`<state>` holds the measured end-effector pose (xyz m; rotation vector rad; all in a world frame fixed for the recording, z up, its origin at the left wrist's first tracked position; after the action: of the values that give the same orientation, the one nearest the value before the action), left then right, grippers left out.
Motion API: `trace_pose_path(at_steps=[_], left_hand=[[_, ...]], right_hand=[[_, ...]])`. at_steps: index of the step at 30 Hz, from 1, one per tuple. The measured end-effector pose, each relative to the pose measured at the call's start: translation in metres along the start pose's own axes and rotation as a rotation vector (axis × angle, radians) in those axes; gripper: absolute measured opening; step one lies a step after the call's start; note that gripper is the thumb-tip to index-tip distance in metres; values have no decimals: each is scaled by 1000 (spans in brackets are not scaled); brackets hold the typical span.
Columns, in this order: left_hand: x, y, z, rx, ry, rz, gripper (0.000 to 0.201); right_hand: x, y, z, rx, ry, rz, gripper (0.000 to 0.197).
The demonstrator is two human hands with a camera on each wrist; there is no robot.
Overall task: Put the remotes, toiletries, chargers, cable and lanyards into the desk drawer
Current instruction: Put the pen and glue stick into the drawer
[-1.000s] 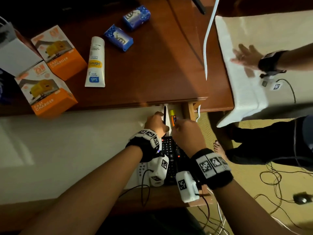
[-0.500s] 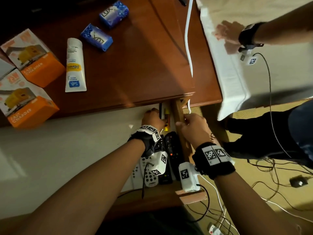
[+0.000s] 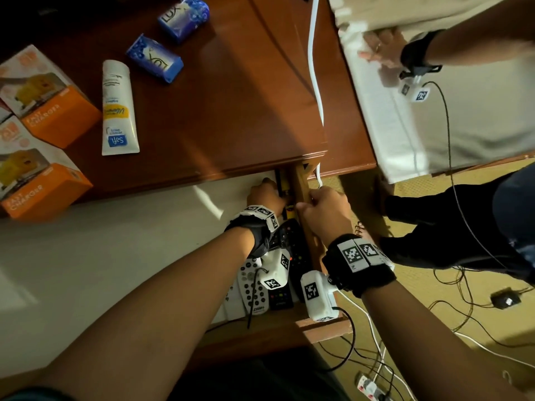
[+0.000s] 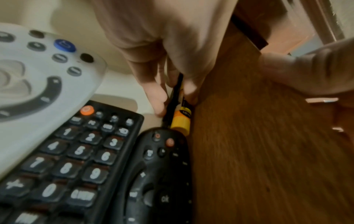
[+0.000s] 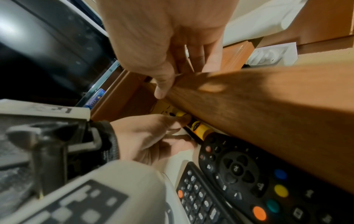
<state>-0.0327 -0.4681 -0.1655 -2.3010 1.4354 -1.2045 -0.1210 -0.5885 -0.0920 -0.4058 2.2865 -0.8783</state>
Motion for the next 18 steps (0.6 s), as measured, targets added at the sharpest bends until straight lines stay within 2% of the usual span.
trace_pose_path(at_steps=[7,12,18], left_hand=[[1,2,2,10,-25,-12,49],[-2,8,-2,-16,-22,-30,38],[-2,8,-3,-2,-23,15,38]], right_hand=[[-4,-1,0,9,-14,8,23],[-4,-2,0,28,-20,-9,25],[-7,0,-2,46,-54,-70,20]])
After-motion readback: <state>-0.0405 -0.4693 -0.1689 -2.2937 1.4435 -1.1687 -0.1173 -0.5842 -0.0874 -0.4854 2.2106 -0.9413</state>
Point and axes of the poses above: each hand's wrist, its own z-axis towards the middle knuckle, its own y-axis out of the palm, x = y × z, the point moved 8 cm from there along z, towards the middle knuckle, and after that the axes turned 5 degrees about -x, right-handed, at the moved point
